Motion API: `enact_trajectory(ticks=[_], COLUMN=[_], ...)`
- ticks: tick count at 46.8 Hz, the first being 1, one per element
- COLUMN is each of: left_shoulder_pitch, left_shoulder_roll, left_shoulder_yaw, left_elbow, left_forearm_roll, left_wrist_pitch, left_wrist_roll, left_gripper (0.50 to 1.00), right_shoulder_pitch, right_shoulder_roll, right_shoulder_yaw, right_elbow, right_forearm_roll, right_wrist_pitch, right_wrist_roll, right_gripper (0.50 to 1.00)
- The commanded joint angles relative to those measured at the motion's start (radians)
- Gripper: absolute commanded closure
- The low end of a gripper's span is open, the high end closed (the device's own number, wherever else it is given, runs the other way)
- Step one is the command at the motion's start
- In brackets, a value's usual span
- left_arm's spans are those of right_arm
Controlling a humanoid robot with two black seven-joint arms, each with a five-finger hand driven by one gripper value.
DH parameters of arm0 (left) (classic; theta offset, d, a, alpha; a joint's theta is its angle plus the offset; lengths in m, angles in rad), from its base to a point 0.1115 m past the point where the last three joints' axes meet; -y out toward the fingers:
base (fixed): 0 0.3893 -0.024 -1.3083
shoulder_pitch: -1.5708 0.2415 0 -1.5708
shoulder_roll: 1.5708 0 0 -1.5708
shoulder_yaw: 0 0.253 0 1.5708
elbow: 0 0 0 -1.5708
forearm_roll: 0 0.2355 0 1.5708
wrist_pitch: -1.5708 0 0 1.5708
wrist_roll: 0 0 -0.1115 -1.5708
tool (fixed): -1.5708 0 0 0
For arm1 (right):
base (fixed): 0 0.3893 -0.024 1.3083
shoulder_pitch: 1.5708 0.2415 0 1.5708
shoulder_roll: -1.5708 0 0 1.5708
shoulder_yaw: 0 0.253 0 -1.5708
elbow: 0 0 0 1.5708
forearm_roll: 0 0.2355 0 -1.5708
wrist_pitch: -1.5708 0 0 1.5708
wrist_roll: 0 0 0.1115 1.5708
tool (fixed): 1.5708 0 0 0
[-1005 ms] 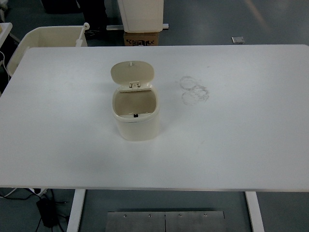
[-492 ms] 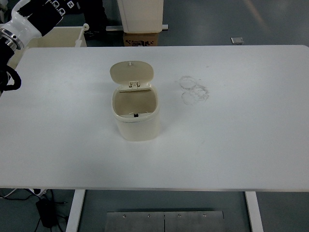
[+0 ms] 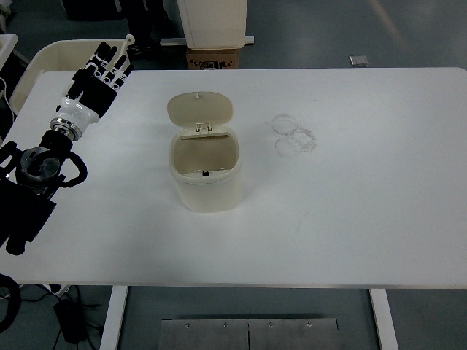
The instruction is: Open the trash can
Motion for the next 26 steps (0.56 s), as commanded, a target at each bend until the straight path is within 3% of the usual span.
enact_trajectory(ticks=[1, 26], left_shoulder_pitch=[0.001, 0.001], left_shoulder_roll=[-0.026, -0.032], left_shoulder_yaw=[-0.004, -0.005], left_elbow=[0.022, 0.023], left_forearm_roll=[0.001, 0.006], left_wrist_pitch=[0.000, 0.000], left_wrist_roll=[-0.001, -0.001], left_gripper=[0.500, 0.500], right_shoulder_pitch=[-0.002, -0.001], right_shoulder_roll=[0.000, 0.000], right_shoulder_yaw=[0.003, 0.001], right_elbow=[0.000, 0.000], right_forearm_roll=[0.001, 0.001], right_wrist_pitch=[0.002, 0.002], right_wrist_roll=[0.000, 0.000], right_gripper=[0.507, 0.507])
